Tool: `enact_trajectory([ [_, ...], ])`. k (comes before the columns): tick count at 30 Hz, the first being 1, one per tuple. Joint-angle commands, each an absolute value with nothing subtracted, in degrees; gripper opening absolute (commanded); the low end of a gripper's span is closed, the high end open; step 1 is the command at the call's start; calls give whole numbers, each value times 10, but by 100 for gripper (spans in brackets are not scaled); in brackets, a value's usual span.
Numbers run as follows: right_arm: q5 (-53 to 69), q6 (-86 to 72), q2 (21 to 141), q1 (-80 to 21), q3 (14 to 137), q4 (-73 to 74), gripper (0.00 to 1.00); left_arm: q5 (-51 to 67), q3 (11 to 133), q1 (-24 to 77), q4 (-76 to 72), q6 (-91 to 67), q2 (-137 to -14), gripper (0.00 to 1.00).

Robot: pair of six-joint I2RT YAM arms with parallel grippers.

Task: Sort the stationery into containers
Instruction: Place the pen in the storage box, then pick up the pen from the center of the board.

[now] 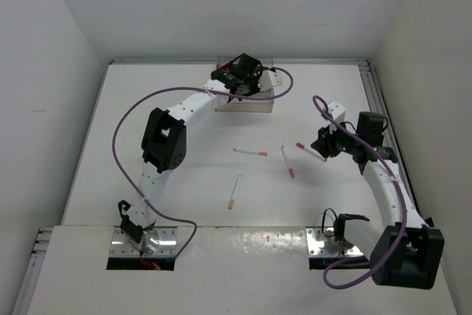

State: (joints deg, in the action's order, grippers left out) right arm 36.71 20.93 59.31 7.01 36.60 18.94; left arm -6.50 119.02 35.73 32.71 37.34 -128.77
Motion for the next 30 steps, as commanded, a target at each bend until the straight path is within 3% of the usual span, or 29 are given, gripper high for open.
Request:
enact_trajectory([
  [1, 388, 208, 589, 73, 371, 194, 39, -69, 1192, 356, 258, 417, -1292, 0],
  [5, 393, 210, 593, 73, 370, 208, 39, -71, 1187, 352, 237, 432, -1307, 0],
  [13, 387, 304, 614, 74, 405, 289, 42, -62, 1224, 343, 258, 401, -1341, 21],
  [16, 401, 325, 625, 77, 424, 321, 43, -52, 1233, 334, 255, 379, -1346, 32],
  [19, 420, 337, 627, 77, 433, 333, 46, -28, 1252, 321, 271, 340, -1343, 51],
  [24, 445, 356, 637, 62, 451, 351, 45, 41, 1252, 298, 279, 263, -1292, 52],
  [30, 375, 363, 681, -94, 502, 319, 43, 194, 1197, 222, 291, 108, -1181, 52],
])
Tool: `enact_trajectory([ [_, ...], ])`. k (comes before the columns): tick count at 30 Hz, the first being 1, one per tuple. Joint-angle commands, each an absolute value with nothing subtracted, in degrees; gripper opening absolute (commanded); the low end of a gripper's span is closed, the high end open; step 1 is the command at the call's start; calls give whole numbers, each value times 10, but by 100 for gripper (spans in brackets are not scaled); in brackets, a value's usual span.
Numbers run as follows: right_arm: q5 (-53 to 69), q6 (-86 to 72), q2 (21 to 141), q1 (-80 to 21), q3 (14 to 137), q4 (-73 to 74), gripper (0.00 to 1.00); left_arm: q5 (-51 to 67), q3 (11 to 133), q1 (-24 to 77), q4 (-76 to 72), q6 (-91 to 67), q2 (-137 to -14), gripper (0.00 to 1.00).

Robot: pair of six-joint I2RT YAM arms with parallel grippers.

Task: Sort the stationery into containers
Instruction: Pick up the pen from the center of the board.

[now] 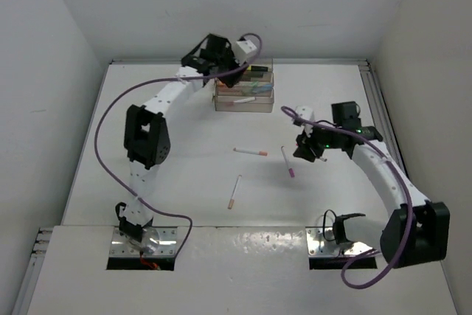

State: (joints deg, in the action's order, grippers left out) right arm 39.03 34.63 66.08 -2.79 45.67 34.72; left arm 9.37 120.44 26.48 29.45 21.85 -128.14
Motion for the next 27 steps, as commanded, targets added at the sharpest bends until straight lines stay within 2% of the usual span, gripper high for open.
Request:
enact_trajectory([
  [1, 352, 354, 710, -111, 512, 314, 43, 225, 1168, 203, 293, 94, -1149, 52],
  [6, 286, 310, 835, -226, 612, 300, 42, 258, 1024, 162, 288, 61, -1034, 53],
  [12, 219, 301, 989, -301, 722, 298, 41, 250, 865, 123, 286, 73, -910, 53],
  [22, 158, 304, 1135, -362, 812, 309, 43, 293, 736, 72, 248, 57, -794, 55],
  [27, 143, 328, 1168, -366, 824, 319, 42, 309, 726, 60, 253, 57, -781, 55],
])
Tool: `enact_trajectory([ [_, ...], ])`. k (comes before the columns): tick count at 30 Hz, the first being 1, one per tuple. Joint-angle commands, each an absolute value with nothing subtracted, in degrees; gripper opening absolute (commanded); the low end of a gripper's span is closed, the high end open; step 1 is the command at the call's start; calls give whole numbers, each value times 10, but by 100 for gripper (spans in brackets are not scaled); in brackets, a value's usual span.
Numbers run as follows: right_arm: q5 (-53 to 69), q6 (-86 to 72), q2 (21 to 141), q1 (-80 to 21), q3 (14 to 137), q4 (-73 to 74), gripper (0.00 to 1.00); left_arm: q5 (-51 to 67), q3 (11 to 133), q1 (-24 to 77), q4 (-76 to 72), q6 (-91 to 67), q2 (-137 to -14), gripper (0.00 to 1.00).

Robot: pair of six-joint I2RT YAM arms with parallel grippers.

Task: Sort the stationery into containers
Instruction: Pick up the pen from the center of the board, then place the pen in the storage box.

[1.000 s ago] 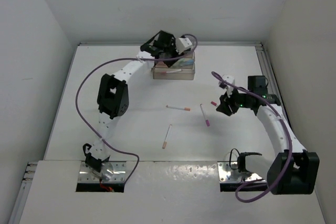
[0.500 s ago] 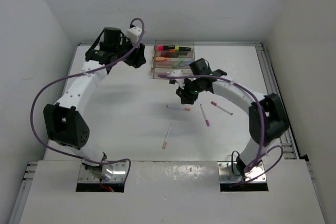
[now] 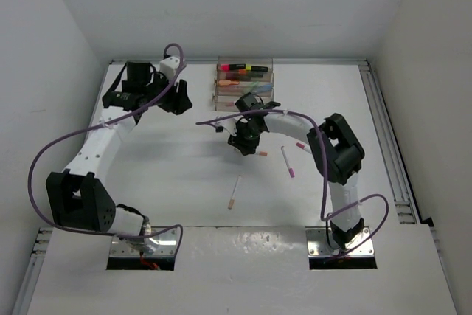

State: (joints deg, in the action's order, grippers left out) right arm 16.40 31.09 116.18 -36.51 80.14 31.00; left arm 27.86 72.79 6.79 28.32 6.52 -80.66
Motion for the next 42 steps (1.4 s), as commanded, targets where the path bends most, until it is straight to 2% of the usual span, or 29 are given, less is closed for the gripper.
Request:
enact_trajectory([
  [1, 134, 331, 1179, -366, 825, 319, 42, 311, 722, 58, 253, 57, -781, 55],
  [9, 100, 390, 1224, -365, 847, 368, 33, 323, 708, 51, 249, 56, -780, 55],
  [12, 87, 398, 1231, -365, 845, 368, 22, 333, 682, 47, 230, 42, -766, 55],
  [13, 82, 396, 1232, -365, 841, 363, 16, 337, 667, 43, 204, 34, -759, 55],
  [16, 80, 392, 1234, -366, 839, 363, 6, 359, 601, 38, 143, -13, -714, 57],
  [20, 107, 363, 1203, -365, 832, 355, 0, 387, 567, 33, 122, -31, -698, 57],
  [26, 251, 119, 1118, -294, 897, 305, 0, 479, 505, 3, 48, -110, -679, 58],
  [29, 335, -76, 1061, -248, 867, 190, 0, 520, 446, 4, -64, -193, -668, 60],
  [37, 384, -382, 991, -237, 762, -86, 0, 507, 460, 53, -161, -308, -704, 63],
  [42, 381, -502, 1001, -260, 759, -163, 0, 509, 512, 80, -190, -345, -744, 64],
])
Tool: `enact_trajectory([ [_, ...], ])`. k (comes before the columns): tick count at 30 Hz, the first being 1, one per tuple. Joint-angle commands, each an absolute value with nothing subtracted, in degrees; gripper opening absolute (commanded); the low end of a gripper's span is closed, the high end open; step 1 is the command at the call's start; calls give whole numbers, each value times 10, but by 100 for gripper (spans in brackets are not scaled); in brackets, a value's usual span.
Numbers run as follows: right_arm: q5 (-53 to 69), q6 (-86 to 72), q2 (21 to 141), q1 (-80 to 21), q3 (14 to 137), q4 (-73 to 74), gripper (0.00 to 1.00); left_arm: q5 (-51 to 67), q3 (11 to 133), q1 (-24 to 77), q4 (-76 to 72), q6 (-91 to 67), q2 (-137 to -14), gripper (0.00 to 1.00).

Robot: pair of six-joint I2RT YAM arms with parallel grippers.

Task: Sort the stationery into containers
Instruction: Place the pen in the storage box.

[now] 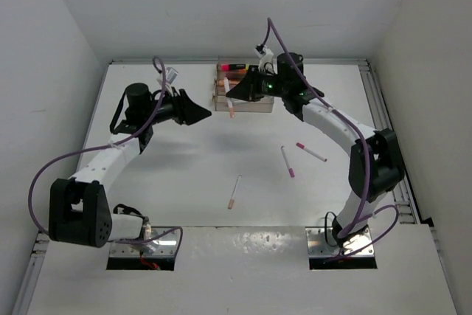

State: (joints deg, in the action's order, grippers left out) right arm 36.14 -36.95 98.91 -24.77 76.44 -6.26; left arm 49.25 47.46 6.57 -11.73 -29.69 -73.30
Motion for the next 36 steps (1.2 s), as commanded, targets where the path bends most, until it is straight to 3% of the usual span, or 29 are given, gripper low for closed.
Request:
enact_trajectory([
  [1, 382, -511, 1008, -265, 762, -170, 0, 520, 517, 83, -202, -371, -752, 64],
  [5, 384, -539, 1027, -281, 788, -193, 0, 535, 529, 107, -272, -419, -773, 64],
  [14, 391, -591, 1029, -292, 785, -229, 0, 501, 563, 139, -210, -372, -806, 62],
  [16, 394, -597, 1027, -295, 781, -236, 0, 497, 570, 140, -198, -362, -813, 57],
  [17, 395, -599, 1024, -294, 780, -238, 0, 497, 583, 141, -191, -356, -822, 50],
  [18, 395, -599, 1022, -294, 775, -239, 0, 498, 593, 140, -180, -336, -826, 31],
  [20, 399, -596, 1016, -293, 764, -241, 0, 495, 639, 134, -108, -289, -840, 9],
  [22, 403, -591, 1012, -280, 756, -238, 0, 484, 682, 129, -61, -252, -853, 1],
  [24, 415, -574, 1003, -246, 752, -209, 31, 469, 747, 127, 37, -175, -879, 0],
  [27, 409, -490, 963, -182, 725, -150, 62, 461, 871, 131, 218, -3, -948, 0],
  [31, 387, -340, 897, -98, 652, -47, 67, 377, 1042, 151, 409, 185, -1062, 1],
  [36, 361, -88, 790, -13, 567, 69, 67, 272, 1223, 191, 477, 274, -1210, 7],
])
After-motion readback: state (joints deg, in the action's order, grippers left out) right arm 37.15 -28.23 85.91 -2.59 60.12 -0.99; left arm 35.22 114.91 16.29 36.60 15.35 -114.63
